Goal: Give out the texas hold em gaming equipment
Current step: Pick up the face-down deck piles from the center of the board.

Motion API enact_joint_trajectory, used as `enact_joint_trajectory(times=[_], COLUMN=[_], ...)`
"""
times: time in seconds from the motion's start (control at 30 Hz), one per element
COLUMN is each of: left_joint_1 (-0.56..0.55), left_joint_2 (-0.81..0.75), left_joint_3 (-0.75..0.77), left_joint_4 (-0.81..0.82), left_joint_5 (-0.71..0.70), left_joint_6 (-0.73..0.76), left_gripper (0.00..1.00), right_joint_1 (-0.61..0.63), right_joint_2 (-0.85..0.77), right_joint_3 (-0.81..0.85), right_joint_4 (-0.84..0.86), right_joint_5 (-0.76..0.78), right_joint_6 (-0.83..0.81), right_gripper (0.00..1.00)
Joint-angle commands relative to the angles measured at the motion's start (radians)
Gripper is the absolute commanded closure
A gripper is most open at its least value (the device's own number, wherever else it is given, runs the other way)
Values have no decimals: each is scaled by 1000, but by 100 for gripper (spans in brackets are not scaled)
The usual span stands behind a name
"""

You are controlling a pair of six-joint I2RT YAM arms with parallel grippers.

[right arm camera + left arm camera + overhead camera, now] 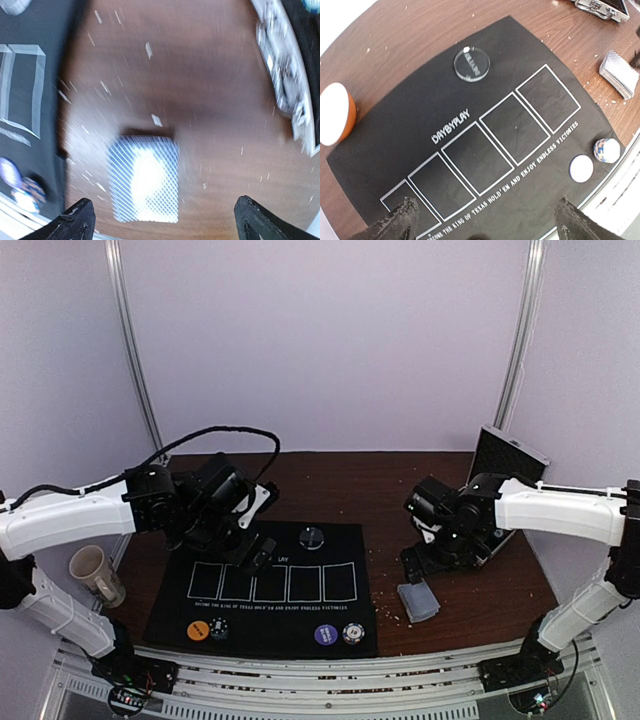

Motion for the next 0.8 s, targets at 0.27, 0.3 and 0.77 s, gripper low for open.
enact_joint_trajectory(times=[0.27, 0.3, 0.77], left_joint_1=[15, 15, 15], left_joint_2=[38, 36, 33], left_joint_3=[-1, -7, -34], left_joint_4=[109, 109, 131], left_joint_5=[42, 43, 73], left_joint_6=[90, 90, 109], left_gripper=[2, 2, 2], right_joint_1=[41, 41, 42], right_joint_2=[-36, -38, 63], right_joint_3=[-165, -170, -204], right_joint_4=[67, 81, 137], right_joint_5=[-71, -79, -56], right_joint_6=[24, 22, 8], right_gripper=[0, 0, 0])
